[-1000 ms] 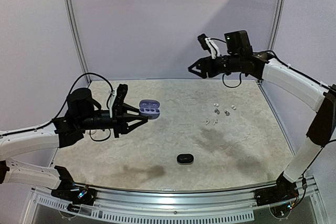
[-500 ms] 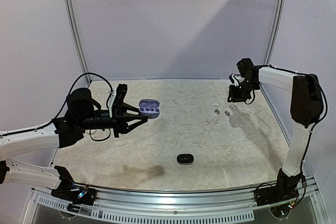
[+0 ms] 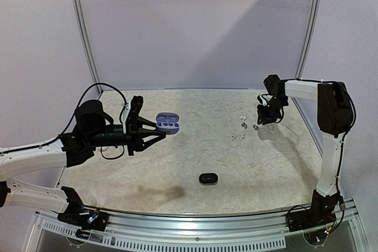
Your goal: Insert the wireless bluetooth earbuds into the charging case
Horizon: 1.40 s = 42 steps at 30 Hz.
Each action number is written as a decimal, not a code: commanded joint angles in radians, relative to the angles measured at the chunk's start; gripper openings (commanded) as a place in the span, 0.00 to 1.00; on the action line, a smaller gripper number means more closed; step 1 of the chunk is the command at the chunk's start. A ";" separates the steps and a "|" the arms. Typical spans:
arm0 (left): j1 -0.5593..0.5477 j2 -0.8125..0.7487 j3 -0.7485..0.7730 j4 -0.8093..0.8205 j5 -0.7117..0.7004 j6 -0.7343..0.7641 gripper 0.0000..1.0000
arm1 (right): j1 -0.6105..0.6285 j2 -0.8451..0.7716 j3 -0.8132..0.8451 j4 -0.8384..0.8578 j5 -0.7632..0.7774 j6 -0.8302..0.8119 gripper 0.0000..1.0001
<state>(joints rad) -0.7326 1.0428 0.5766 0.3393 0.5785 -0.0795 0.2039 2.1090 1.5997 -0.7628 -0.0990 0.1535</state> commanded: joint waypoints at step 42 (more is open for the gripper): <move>0.010 0.001 -0.003 0.027 0.007 0.076 0.00 | 0.015 0.005 -0.127 0.051 -0.194 -0.002 0.27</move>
<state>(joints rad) -0.7322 1.0428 0.5766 0.3473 0.5800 -0.0246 0.1963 2.1319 1.5169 -0.6559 -0.2810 0.1524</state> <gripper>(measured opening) 0.264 0.268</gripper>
